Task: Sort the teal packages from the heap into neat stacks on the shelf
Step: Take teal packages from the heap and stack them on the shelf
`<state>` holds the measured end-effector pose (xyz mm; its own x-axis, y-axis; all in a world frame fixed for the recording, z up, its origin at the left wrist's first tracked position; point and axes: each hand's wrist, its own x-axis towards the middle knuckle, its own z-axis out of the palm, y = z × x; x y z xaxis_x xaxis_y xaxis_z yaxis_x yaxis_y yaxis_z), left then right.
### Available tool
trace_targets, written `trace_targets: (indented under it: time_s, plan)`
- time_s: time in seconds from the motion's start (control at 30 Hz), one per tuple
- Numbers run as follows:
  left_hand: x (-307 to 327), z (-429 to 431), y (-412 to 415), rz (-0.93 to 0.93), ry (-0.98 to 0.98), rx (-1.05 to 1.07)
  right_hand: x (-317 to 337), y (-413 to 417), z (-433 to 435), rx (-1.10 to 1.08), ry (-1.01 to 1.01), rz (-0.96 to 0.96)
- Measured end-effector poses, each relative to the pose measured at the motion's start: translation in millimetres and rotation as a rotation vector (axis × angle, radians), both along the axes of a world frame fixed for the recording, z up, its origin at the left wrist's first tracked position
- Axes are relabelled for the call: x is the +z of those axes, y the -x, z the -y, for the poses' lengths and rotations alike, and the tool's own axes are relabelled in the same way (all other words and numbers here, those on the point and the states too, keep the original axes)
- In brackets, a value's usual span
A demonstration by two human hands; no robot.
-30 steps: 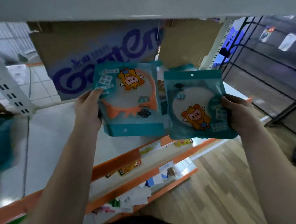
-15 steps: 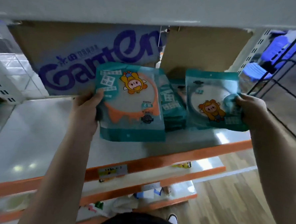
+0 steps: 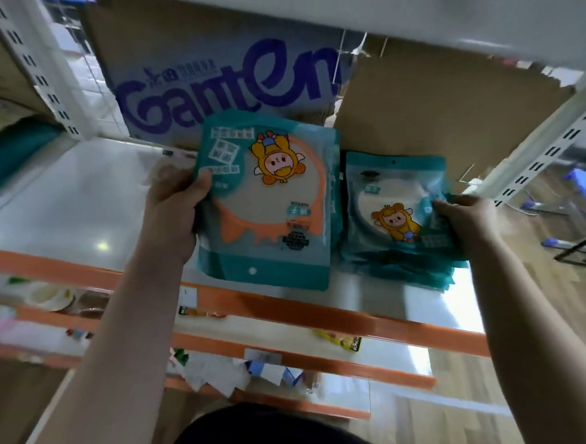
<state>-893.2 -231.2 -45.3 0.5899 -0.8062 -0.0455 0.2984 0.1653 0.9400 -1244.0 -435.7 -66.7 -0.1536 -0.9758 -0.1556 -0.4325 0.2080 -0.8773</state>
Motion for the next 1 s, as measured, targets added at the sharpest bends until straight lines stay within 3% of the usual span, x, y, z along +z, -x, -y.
trace_targets:
  time_s: [0.17,0.33,0.4,0.5,0.63,0.7,0.8,1.0]
  plan:
    - [-1,-2,1,0.013,-0.015,0.007,-3,-1,9,-0.001,0.141,-0.347]
    - [7,-3,-2,0.071,-0.034,-0.005,-7,-2,0,-0.023,0.227,-0.442]
    - [15,-2,-2,0.153,-0.043,-0.07,2,-8,-5,-0.002,0.328,-0.414]
    - [33,7,-1,0.389,-0.096,-0.258,27,-31,-22,0.117,0.425,-0.19]
    - [67,24,12,0.874,-0.219,-0.614,74,-70,-62,0.63,0.359,0.168]
    - [82,31,24,1.012,-0.224,-0.782,88,-84,-79,0.864,0.274,0.139]
    - [91,42,38,1.188,-0.187,-0.869,94,-95,-92,1.048,0.178,0.058]
    - [90,44,43,1.115,-0.128,-0.947,84,-83,-101,1.028,0.22,0.003]
